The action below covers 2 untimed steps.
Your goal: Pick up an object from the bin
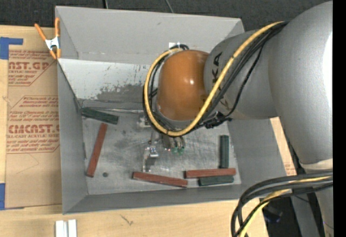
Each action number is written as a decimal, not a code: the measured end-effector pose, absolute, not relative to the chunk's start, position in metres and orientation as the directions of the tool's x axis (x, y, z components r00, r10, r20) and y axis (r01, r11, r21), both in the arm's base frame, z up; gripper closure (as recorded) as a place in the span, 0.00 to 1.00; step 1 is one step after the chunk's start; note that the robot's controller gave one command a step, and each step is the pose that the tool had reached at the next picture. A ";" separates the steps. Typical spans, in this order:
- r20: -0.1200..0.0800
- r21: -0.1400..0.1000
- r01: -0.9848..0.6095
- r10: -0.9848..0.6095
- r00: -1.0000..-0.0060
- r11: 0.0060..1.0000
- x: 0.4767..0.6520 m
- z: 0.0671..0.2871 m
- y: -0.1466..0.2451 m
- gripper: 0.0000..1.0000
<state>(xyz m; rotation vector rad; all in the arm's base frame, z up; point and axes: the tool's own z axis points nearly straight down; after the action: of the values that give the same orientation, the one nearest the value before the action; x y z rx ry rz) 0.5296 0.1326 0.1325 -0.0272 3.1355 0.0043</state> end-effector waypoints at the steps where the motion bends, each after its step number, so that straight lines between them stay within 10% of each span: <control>1: 0.002 -0.002 0.126 0.126 -0.992 0.992 0.517 0.092 0.123 0.00; 2: -0.001 0.009 0.089 0.089 -0.996 0.996 0.520 0.085 0.116 0.00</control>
Offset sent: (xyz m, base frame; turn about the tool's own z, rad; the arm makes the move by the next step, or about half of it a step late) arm -0.0088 -0.0469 -0.0621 -0.1641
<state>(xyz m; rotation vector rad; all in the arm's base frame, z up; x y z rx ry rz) 0.5197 0.1162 0.0855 0.1397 3.1369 0.0139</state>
